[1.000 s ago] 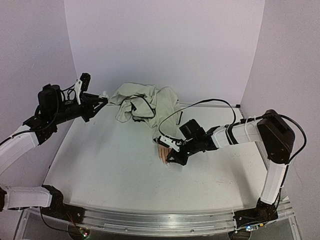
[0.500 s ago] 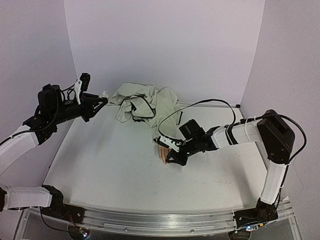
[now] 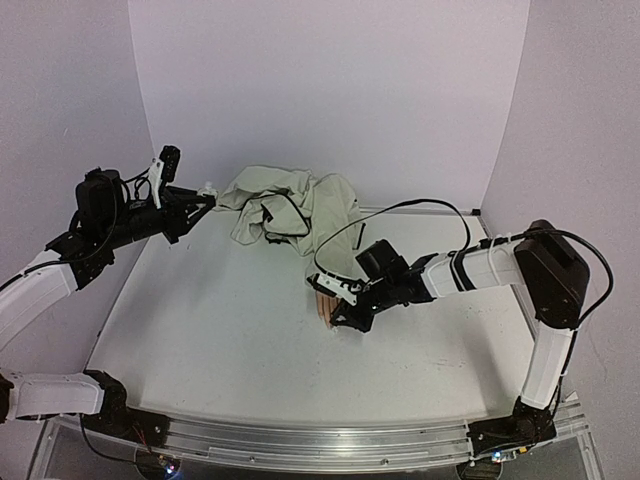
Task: Paint the nails
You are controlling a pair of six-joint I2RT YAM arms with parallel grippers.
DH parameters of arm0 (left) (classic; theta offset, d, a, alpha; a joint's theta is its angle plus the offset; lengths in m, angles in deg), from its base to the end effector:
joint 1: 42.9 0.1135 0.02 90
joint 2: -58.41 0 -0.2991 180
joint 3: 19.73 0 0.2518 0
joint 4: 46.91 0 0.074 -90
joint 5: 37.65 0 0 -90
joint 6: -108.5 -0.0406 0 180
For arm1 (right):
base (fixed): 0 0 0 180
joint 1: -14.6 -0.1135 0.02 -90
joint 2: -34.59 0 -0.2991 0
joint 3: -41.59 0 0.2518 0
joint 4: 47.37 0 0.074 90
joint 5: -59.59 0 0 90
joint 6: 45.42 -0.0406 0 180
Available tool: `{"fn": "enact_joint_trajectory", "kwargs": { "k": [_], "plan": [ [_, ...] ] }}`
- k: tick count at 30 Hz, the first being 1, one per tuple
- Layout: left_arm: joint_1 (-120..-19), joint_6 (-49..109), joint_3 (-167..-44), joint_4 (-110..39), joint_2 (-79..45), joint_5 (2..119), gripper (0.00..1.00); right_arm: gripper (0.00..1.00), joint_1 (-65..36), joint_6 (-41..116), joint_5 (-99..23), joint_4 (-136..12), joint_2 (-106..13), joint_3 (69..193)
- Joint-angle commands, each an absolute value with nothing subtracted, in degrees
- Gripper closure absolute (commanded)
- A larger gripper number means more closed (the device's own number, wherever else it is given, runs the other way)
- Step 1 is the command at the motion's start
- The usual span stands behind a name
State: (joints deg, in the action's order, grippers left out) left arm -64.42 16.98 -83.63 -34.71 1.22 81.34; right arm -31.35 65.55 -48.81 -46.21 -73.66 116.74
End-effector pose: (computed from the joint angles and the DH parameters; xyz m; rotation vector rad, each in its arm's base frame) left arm 0.1947 -0.0979 0.3838 0.7115 1.5442 -0.6825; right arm 0.2829 0.3108 0.2005 -1.3443 1.6842 0.5970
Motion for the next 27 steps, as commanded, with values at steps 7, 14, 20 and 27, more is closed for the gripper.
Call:
{"fn": "enact_joint_trajectory", "kwargs": {
  "k": [7, 14, 20, 27],
  "plan": [
    [-63.99, 17.09, -84.13, -39.34, 1.65, 82.52, 1.0, 1.0, -31.58, 64.61, -46.6, -44.48, -69.33, 115.83],
    [-63.91, 17.06, -84.0, -39.28, 1.87, 82.5, 1.0, 1.0, -31.65, 64.37, -48.5, -45.38, -68.68, 114.43],
    [-63.91, 17.06, -84.01, -39.34, 1.99, 82.74, 1.0, 1.0, -32.64, 64.78, -48.85, -46.68, -69.95, 114.62],
    [-63.91, 17.0, -84.03, -39.28, 2.0, 82.62, 1.0, 1.0, -33.25, 65.14, -50.0, -47.62, -70.3, 114.96]
  ]
}}
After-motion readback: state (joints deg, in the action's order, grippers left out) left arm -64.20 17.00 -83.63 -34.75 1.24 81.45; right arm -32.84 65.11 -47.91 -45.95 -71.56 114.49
